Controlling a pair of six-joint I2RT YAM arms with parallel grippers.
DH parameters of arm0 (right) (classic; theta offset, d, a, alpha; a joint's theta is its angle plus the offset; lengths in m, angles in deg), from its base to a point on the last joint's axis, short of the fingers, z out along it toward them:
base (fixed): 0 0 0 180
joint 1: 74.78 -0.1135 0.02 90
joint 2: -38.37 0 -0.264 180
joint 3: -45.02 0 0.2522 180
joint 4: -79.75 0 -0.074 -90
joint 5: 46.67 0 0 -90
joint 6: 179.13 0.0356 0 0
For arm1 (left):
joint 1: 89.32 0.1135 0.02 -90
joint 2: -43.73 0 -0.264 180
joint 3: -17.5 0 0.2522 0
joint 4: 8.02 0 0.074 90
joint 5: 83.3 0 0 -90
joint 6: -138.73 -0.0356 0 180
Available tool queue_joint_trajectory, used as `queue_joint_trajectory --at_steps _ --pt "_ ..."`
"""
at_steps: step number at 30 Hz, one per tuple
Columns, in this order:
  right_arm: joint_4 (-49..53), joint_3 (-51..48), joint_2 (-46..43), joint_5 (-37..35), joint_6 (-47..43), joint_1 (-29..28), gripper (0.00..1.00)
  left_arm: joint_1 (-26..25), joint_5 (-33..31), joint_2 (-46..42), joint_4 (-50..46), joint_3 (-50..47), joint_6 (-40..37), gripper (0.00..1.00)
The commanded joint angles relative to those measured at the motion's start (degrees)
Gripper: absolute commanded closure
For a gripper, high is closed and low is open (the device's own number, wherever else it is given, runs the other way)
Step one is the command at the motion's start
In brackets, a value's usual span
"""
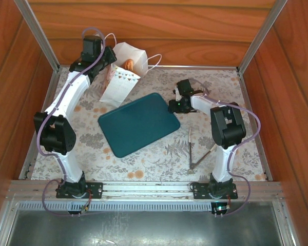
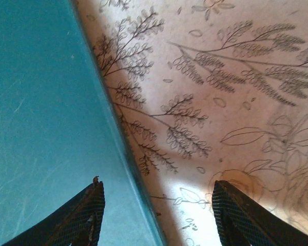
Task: Take the fake bread out of the paper bag
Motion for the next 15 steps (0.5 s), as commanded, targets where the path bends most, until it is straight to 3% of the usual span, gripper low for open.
queue_joint_trajectory --at_steps 1,4,11,15 --pt "2.1 1.1 1.5 0.9 0.7 -1.6 0.39 0.6 1.6 -4.2 5.1 -0.9 -0.1 1.0" --pt "2.5 1.7 2.7 0.4 1.4 -2.4 0.44 1.9 1.8 -5.7 5.5 -2.9 -0.5 1.0" --pt "4.5 2.4 3.8 -6.4 4.9 -2.5 0.71 4.5 1.7 -10.6 6.6 -7.3 -4.9 1.0" --pt "6.7 2.8 3.9 -10.3 6.4 -2.4 0.78 7.1 3.6 -13.0 8.4 -10.3 -6.3 1.0"
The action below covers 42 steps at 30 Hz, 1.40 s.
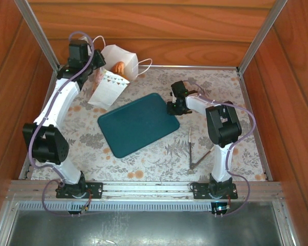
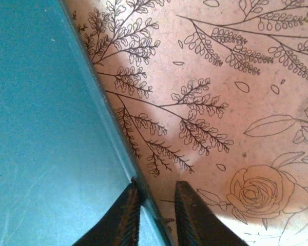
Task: Take the fake bread out of the paper bag
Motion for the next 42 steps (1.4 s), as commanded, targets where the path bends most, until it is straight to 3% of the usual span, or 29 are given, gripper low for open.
queue_joint_trajectory --at_steps 1,9,21,35,42 --pt "4.6 0.8 1.2 -5.6 2.5 -0.1 0.79 2.1 2.3 -4.2 6.4 -0.9 -2.7 1.0" --pt "8.2 -1.8 -1.4 -11.0 4.7 2.2 0.87 3.4 2.7 -7.4 5.8 -3.1 -7.2 1.0" --pt "9.0 -4.7 -5.4 -12.2 3.9 8.2 0.91 3.5 -0.4 -11.2 7.3 -9.6 -9.7 1.0" --pt "12.1 -2.7 -5.7 -13.8 2.8 11.0 0.86 3.5 -11.0 -15.6 2.9 -12.3 -18.9 1.0" --pt "13.7 2.4 -2.1 -14.6 1.0 12.0 0.86 3.6 -10.2 -16.7 2.8 -13.8 -23.7 1.0"
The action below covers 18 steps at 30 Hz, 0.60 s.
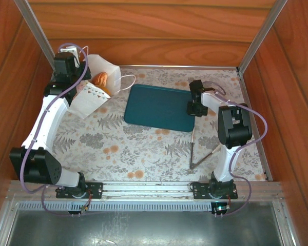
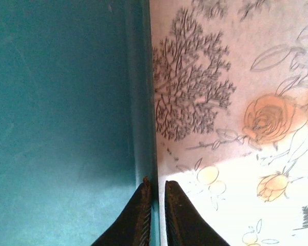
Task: Take the fake bread out of the paper bag
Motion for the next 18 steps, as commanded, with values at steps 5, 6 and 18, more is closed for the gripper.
queue_joint_trajectory --at_steps 5,6,18 --pt "3.2 7.9 5.1 -1.9 -3.3 2.4 0.86 0.3 1.2 -3.0 4.8 -2.3 -1.7 1.0" --pt "3.3 8.6 5.6 -1.6 -3.7 2.7 0.86 0.2 1.3 -3.1 5.3 -2.9 -1.5 1.0" --pt "4.9 13.0 8.0 1.6 -4.7 3.8 0.82 0.3 2.6 -5.3 5.4 -9.5 -2.3 1.0"
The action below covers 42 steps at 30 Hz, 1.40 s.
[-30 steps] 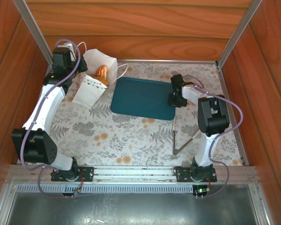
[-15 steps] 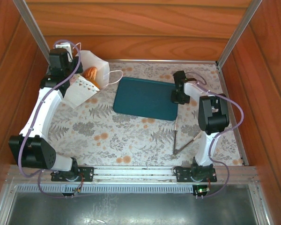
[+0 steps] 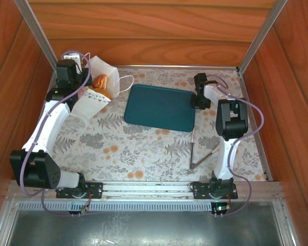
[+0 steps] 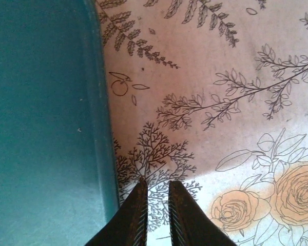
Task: Take the fake bread out of the paper bag
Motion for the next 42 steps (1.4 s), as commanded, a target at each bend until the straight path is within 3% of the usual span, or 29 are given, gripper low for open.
queue_joint_trajectory --at_steps 1,8,14,23,30,35,42 --pt "2.5 1.6 -0.8 1.1 0.0 0.2 0.81 0.3 1.2 -2.9 1.7 -2.4 -0.9 1.0" --pt "6.1 -0.5 -7.7 1.5 4.2 0.2 0.75 0.2 2.2 -8.9 2.4 -9.3 2.4 1.0" --pt "8.6 -10.6 -18.8 4.8 11.6 0.2 0.51 -0.5 4.3 -12.0 4.3 -13.8 8.3 1.0" --pt "10.4 -30.5 -38.8 6.9 24.1 -3.0 0.02 -2.6 4.4 -11.6 7.9 -17.5 10.5 1.0" --pt "18.2 -38.6 -50.4 3.8 32.4 -7.0 0.0 -3.2 4.5 -11.7 8.5 -18.1 10.5 1.0" --pt "23.0 -42.6 -54.4 1.2 39.5 -14.2 0.0 -3.2 4.3 -12.2 8.7 -17.9 9.8 1.0" --pt "19.7 -49.2 -57.3 3.5 46.6 -20.8 0.0 -3.3 5.4 -11.9 8.8 -17.8 9.5 1.0"
